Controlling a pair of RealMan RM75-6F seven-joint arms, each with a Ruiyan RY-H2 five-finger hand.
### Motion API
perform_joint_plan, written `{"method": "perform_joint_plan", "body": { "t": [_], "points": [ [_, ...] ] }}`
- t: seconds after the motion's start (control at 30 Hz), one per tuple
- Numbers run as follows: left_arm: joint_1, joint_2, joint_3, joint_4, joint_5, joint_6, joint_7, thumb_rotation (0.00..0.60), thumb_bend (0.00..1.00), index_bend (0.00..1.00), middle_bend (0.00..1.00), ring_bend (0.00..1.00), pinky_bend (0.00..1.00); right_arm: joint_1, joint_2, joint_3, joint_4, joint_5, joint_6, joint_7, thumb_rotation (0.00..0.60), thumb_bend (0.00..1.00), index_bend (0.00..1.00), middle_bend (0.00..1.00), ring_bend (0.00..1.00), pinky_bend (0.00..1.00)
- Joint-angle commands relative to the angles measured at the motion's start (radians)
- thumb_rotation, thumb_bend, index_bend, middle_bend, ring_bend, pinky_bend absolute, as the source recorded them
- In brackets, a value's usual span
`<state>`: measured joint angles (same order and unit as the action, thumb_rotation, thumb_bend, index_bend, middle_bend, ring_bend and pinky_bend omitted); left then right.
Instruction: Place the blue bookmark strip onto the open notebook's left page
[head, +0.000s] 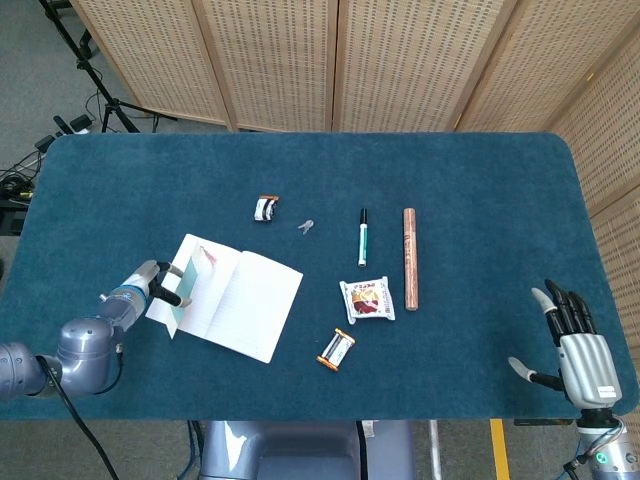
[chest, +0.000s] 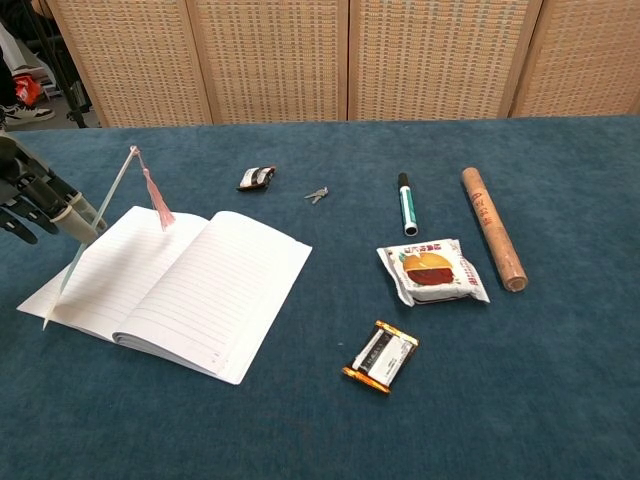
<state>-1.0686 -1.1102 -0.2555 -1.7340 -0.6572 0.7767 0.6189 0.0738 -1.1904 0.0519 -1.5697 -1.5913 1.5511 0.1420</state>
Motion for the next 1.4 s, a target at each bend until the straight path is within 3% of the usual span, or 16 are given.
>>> {"method": "perform_joint_plan", "body": {
  "t": [0.03, 0.27, 0.7, 0.83, 1.03, 1.4],
  "points": [
    [-0.005, -0.02, -0.01, 0.011, -0.012, 0.021, -0.008, 0.6, 0.36, 0.38, 0.0, 0.0, 0.0, 0.0, 0.0, 0.0, 0.001, -0.001, 0.0, 0.002, 0.6, 0.16, 0.0, 0.0, 0.0, 0.0],
    [0.008, -0.024, -0.052, 0.04, -0.104, -0.016, -0.016, 0.6, 0.35, 0.38, 0.0, 0.0, 0.0, 0.0, 0.0, -0.001, 0.002, -0.004, 0.003, 0.004, 0.6, 0.16, 0.0, 0.0, 0.0, 0.0],
    [0.023, -0.034, -0.086, 0.079, -0.185, -0.031, 0.064, 0.6, 0.35, 0.38, 0.0, 0.0, 0.0, -0.004, 0.0, 0.001, 0.003, -0.007, 0.015, 0.008, 0.6, 0.16, 0.0, 0.0, 0.0, 0.0],
    [0.037, -0.03, -0.098, 0.079, -0.179, -0.052, 0.091, 0.6, 0.31, 0.35, 0.0, 0.0, 0.0, -0.004, -0.001, 0.0, 0.004, -0.01, 0.017, 0.007, 0.6, 0.16, 0.0, 0.0, 0.0, 0.0],
    [0.065, -0.029, -0.108, 0.065, -0.073, -0.07, 0.067, 0.6, 0.25, 0.24, 0.0, 0.0, 0.0, -0.004, -0.002, 0.0, 0.004, -0.012, 0.019, 0.005, 0.6, 0.16, 0.0, 0.0, 0.0, 0.0],
    [0.077, -0.024, -0.115, 0.056, -0.034, -0.07, 0.025, 0.6, 0.25, 0.22, 0.0, 0.0, 0.0, -0.005, -0.004, -0.001, 0.007, -0.018, 0.024, 0.005, 0.6, 0.16, 0.0, 0.0, 0.0, 0.0]
  ]
}}
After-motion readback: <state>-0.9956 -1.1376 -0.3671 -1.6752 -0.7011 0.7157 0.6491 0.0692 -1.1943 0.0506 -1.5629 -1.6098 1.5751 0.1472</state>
